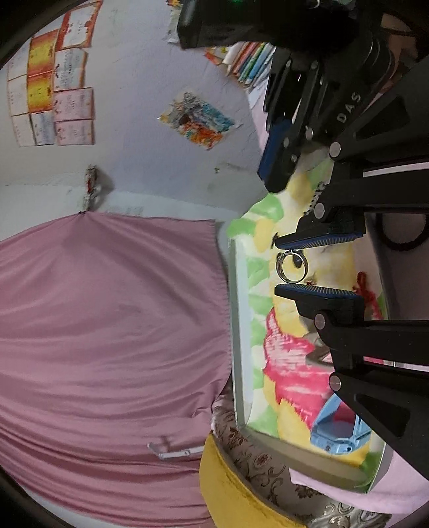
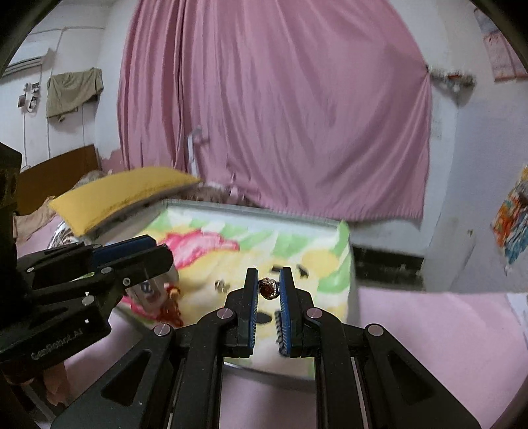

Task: Organize jewelry
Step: 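Carry both rings into the tray and open both grippers to release them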

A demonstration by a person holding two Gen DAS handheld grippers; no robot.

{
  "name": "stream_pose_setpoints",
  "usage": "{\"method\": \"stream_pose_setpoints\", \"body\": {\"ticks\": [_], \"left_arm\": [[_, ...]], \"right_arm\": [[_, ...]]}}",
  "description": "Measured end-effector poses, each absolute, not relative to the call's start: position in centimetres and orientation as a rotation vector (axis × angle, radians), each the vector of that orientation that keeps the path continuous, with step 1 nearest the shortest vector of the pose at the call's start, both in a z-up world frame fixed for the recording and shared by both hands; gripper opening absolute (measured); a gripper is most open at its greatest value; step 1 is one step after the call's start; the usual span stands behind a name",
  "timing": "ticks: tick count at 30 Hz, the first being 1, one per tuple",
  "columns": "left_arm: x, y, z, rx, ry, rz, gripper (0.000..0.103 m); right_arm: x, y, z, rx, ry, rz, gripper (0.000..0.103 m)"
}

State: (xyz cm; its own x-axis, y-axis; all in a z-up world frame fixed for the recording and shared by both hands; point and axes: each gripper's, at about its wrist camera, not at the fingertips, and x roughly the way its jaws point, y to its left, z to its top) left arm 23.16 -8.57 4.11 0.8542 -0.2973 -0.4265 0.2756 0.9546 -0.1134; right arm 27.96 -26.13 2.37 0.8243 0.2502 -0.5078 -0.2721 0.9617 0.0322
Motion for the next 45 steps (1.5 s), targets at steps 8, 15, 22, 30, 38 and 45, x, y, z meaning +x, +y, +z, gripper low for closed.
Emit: {"method": "stream_pose_setpoints", "body": {"ticks": [8,15,22,30,38,45], "left_arm": [[25.1,-9.3,2.5,-0.043,0.635,-0.326,0.02],[25.8,-9.7,1.6,-0.027,0.705,-0.327,0.02],[26.7,-9.7,0.5,-0.033,0.79,-0.325,0.02],[26.9,-9.3,0.4,-0.051,0.8,-0.306,0.02],[25.8,-8.8,1.5,-0.071,0.723,-0.306,0.048],[23.9,-8.0,3.5,-0.082,0.604,-0.26,0.066]], "right_arm": [[29.9,-27.1,0.2,0.035,0.699,0.321,0.011],[30.7,-26.9,-0.9,0.032,0.783,0.316,0.011],[30.8,-26.7,-1.4,0.024,0.825,0.32,0.011],[30.5,-27.0,-1.1,0.033,0.812,0.304,0.012],[28.8,-28.1,0.5,0.055,0.711,0.263,0.022],[26.3,-29.2,2.2,0.075,0.585,0.201,0.039]]}}
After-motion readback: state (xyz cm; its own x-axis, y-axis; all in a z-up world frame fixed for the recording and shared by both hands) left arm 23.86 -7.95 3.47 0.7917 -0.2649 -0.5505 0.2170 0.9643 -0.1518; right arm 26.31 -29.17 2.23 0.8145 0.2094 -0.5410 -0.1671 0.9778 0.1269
